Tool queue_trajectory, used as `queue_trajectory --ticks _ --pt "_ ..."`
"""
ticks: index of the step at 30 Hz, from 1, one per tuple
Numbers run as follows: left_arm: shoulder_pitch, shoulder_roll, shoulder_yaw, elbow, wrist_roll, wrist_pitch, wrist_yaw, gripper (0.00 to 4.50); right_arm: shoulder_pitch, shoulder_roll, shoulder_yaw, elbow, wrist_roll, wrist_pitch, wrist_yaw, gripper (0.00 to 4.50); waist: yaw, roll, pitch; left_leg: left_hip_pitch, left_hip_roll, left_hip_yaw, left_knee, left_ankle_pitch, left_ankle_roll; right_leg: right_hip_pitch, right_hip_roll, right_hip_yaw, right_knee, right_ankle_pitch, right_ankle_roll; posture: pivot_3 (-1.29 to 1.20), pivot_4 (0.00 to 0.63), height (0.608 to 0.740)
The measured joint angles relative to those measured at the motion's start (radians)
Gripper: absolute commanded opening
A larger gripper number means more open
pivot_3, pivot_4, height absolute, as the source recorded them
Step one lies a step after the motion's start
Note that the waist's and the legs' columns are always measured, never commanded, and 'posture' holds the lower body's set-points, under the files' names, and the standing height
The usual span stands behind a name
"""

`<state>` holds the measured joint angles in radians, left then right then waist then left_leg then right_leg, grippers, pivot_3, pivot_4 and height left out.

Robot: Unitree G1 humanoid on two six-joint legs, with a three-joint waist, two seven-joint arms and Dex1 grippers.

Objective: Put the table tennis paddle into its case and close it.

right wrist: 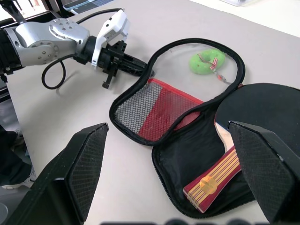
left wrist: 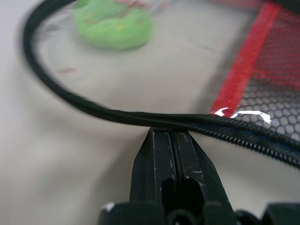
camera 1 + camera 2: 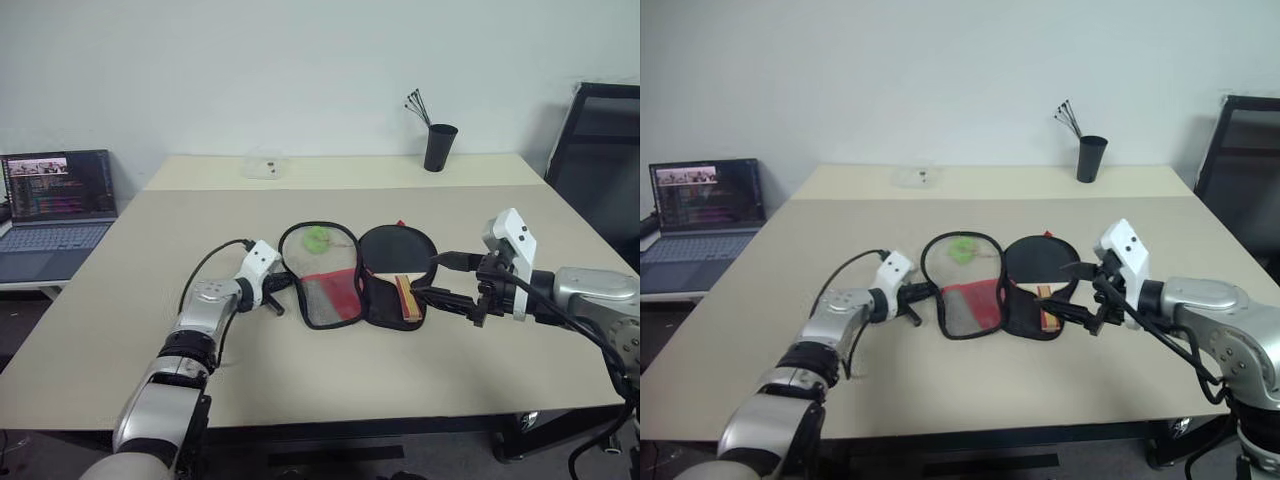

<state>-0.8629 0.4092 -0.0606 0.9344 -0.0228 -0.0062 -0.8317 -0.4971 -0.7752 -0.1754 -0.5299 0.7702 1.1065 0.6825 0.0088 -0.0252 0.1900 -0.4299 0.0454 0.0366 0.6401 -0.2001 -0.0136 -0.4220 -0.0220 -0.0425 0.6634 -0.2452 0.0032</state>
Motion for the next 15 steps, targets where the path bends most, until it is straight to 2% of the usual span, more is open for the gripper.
queue_trajectory --ticks 4,8,15 --pt "-0.135 -0.073 -0.019 -0.048 -0.008 0.002 -0.053 0.05 0.01 -0.036 -0.005 0.003 0.0 -0.004 0.01 4.5 0.008 -0.006 0.004 -0.004 -0.001 -0.001 0.004 0.0 0.0 -0.002 0.0 -0.001 0.0 0.002 0.0 0.0 0.15 0.74" --pt "-0.276 -0.11 -0.02 -0.06 -0.011 -0.017 -0.079 0.05 0.037 -0.076 -0.043 0.011 0.001 -0.006 0.016 4.5 0.008 -0.006 0.004 -0.003 -0.003 0.0 0.004 -0.001 0.0 -0.001 0.0 0.001 -0.001 0.002 0.001 0.0 0.15 0.74" --pt "-0.318 -0.263 -0.081 0.125 0.039 -0.089 -0.084 0.05 0.082 -0.094 -0.078 0.014 0.01 0.0 0.01 4.5 0.002 -0.007 0.004 -0.002 -0.003 0.0 0.004 -0.001 0.0 -0.001 0.002 0.0 -0.001 0.002 0.001 0.0 0.15 0.74"
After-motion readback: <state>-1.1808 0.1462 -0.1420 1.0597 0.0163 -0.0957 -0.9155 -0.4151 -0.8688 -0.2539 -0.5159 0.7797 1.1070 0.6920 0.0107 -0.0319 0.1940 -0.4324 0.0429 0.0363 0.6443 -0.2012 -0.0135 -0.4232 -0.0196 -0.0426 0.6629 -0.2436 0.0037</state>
